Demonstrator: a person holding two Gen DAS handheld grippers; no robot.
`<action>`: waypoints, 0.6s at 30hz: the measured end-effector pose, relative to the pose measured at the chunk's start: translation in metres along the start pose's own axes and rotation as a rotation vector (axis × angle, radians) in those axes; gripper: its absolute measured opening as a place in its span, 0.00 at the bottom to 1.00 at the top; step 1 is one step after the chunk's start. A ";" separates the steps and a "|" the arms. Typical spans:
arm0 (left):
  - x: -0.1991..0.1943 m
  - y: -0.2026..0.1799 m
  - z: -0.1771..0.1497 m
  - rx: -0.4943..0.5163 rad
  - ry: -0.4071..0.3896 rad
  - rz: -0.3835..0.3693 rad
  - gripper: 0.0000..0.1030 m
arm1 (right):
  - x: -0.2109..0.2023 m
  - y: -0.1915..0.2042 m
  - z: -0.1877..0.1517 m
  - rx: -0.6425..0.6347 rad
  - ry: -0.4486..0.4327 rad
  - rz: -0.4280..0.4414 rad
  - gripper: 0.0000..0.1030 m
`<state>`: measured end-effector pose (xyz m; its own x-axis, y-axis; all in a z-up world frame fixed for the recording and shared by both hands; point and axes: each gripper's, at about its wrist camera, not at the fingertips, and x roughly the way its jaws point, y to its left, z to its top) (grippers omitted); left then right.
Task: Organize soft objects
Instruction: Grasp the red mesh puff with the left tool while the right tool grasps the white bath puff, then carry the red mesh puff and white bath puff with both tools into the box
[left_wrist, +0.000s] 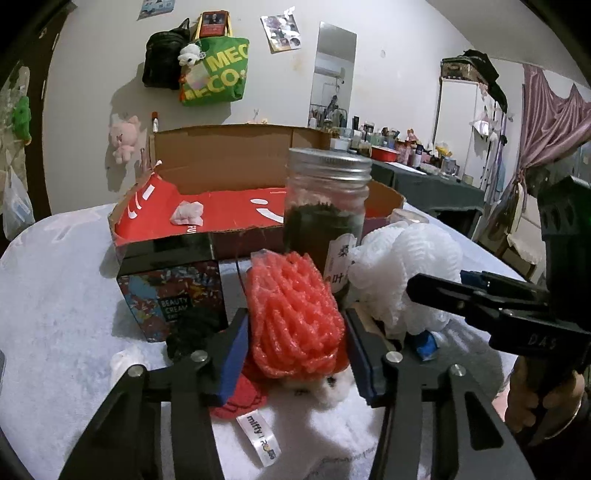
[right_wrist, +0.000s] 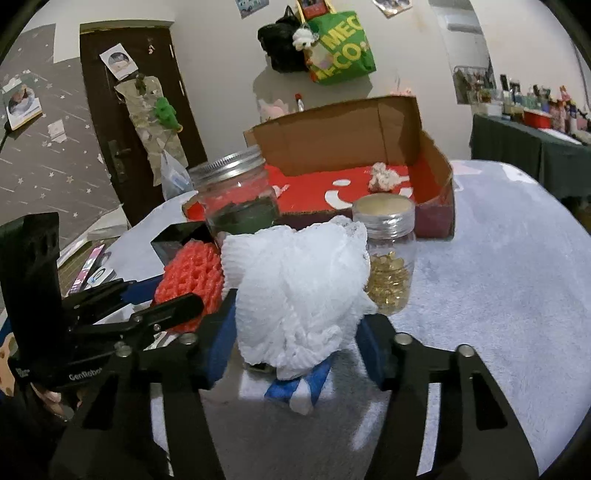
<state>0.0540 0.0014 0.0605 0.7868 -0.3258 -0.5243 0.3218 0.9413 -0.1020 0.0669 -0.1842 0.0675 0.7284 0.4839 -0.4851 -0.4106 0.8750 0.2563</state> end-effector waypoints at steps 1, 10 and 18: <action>-0.001 0.000 0.000 -0.002 -0.002 -0.003 0.50 | -0.002 0.001 0.000 -0.002 -0.007 0.001 0.48; -0.027 0.000 0.010 0.000 -0.044 -0.019 0.48 | -0.023 0.005 0.000 0.001 -0.072 0.015 0.39; -0.048 0.009 0.033 0.017 -0.072 -0.020 0.48 | -0.049 0.004 0.018 -0.003 -0.126 0.020 0.39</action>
<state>0.0370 0.0227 0.1126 0.8161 -0.3503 -0.4597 0.3458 0.9332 -0.0972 0.0400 -0.2042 0.1071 0.7829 0.4994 -0.3712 -0.4272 0.8651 0.2628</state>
